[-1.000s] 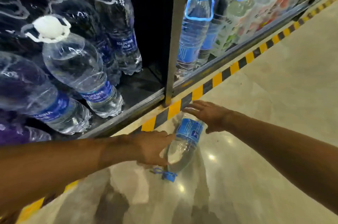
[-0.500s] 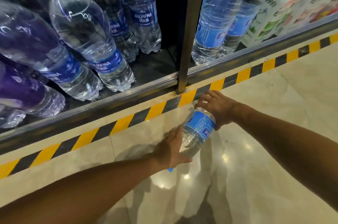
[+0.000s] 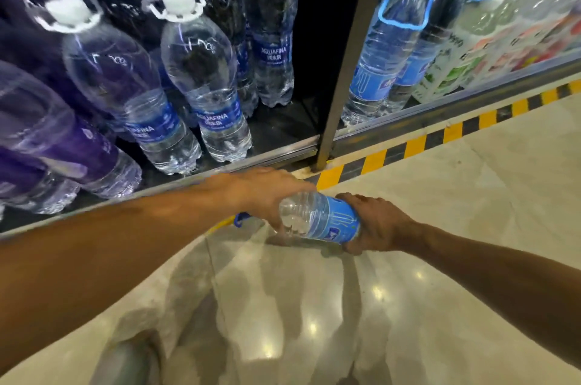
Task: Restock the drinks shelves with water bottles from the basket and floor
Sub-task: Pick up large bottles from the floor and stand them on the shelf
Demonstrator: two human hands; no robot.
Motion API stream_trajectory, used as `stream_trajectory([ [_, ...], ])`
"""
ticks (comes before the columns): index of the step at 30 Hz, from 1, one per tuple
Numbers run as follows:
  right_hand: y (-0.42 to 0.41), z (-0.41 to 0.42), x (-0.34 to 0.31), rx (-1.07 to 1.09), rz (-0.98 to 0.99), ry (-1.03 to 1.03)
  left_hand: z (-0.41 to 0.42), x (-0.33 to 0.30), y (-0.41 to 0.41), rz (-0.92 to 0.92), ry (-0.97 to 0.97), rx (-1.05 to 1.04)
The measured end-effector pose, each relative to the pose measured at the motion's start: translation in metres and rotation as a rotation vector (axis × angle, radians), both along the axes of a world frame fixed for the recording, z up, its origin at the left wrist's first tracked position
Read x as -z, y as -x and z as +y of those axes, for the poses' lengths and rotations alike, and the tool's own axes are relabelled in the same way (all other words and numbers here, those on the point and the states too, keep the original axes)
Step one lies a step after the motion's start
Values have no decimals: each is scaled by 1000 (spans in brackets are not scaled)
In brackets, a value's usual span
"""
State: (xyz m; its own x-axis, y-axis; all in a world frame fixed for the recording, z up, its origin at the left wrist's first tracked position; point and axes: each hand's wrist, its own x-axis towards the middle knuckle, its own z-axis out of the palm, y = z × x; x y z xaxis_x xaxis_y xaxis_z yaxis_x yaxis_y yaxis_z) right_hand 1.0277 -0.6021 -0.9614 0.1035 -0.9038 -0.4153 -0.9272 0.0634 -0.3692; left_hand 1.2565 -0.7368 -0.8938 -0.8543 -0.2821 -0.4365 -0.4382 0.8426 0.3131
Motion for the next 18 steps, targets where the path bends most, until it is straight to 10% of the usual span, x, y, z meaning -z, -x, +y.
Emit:
stream_trajectory([
  [4,-10,17,-8,136,-29,66,6,-25,-31,428,394,187],
  [8,-16,39,-14,286,-50,88,30,-15,-71,835,327,308],
  [13,-28,53,-31,430,-113,138,67,10,-70,437,-528,-734],
  [15,-40,56,-36,472,-175,164,65,9,-44,573,-894,-975],
  [18,-62,56,-42,529,-226,223,61,-5,-7,875,-957,-1079],
])
